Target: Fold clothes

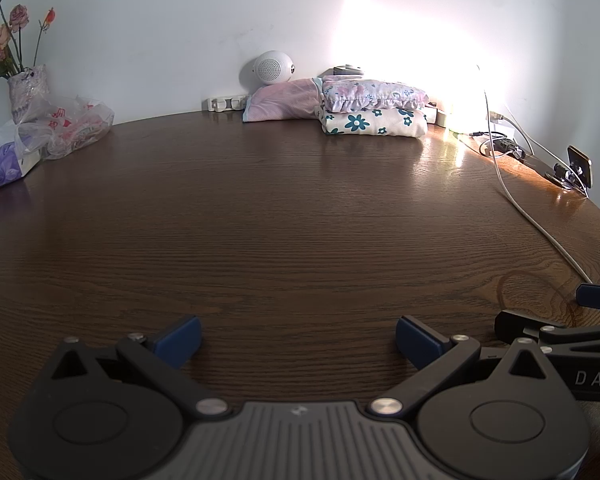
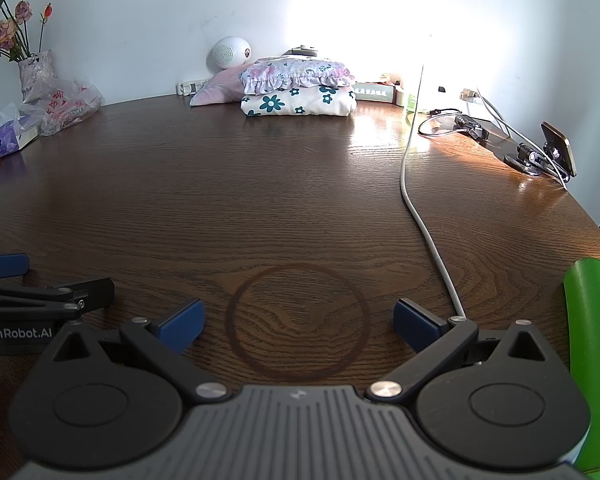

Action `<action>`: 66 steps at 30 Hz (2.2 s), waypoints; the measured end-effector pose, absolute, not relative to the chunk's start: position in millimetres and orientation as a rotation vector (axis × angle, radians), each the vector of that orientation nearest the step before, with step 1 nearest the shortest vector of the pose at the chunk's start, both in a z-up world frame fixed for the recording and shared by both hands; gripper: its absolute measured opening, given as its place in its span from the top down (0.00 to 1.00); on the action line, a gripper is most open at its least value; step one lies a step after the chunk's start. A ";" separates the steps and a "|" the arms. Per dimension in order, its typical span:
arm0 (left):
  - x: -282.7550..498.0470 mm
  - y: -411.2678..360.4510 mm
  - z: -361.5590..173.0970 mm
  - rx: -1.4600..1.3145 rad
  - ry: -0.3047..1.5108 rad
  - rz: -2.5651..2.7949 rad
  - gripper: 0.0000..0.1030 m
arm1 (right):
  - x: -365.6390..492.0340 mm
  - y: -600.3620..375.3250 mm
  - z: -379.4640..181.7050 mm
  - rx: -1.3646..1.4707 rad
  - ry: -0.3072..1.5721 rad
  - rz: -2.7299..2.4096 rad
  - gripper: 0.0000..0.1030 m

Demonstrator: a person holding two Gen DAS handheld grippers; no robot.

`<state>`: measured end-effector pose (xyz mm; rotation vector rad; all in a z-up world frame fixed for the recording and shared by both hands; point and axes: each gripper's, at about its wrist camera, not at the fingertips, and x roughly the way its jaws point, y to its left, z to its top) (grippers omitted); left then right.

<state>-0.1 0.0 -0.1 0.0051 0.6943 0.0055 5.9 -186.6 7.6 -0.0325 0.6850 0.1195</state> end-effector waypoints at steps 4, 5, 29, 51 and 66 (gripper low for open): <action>-0.3 -0.2 -0.3 0.004 0.694 0.005 0.00 | 5.8 -186.6 7.6 -0.033 0.685 0.119 0.01; -0.3 -0.2 -0.3 0.004 0.694 0.005 0.00 | 5.8 -186.7 7.6 -0.033 0.685 0.119 0.01; -0.8 0.2 -0.9 0.004 0.695 0.006 0.00 | 5.9 -187.5 6.9 -0.033 0.686 0.120 0.01; -1.4 -0.7 -1.1 0.004 0.695 0.007 0.00 | 6.7 -188.6 7.2 -0.030 0.687 0.116 0.01; 0.5 -1.4 -0.5 0.005 0.694 0.005 0.00 | 10.1 -192.5 7.3 -0.016 0.691 0.101 0.01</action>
